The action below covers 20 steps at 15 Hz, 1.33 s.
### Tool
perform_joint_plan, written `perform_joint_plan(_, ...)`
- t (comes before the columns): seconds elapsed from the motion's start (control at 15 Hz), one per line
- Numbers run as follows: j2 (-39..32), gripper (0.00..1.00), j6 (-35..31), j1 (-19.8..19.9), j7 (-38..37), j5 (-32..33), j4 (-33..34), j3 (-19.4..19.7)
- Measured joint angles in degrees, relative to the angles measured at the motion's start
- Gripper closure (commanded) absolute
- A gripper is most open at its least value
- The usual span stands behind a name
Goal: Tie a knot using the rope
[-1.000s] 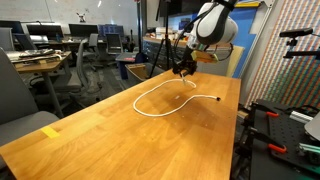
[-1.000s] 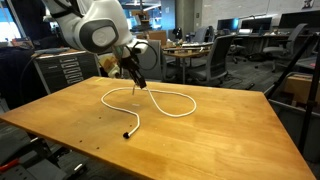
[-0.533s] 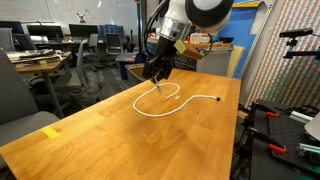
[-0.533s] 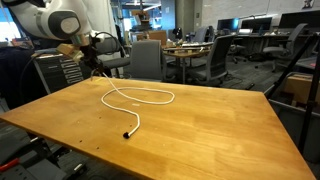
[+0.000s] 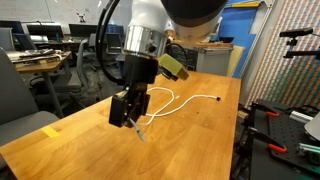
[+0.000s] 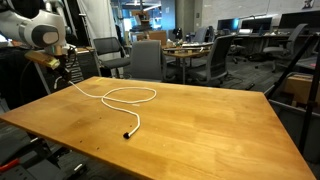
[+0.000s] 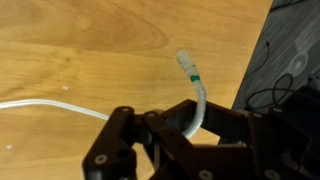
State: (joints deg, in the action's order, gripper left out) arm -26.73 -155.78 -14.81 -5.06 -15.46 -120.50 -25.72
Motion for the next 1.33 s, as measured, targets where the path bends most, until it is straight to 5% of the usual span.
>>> perform_joint_plan(0.27, -5.63, 0.38, 12.74, 1.78, 8.59, 1.17, 3.78, 1.56)
perform_joint_plan(0.6, -4.99, 0.01, 23.29, 2.40, 11.00, 14.46, 3.60, 12.59)
perform_joint_plan(0.93, 1.22, 0.00, 21.92, 3.91, 9.35, 32.04, -5.97, 24.79)
perform_joint_plan(1.33, 14.57, 0.00, 10.82, 10.48, 6.45, 40.24, -23.02, 31.59)
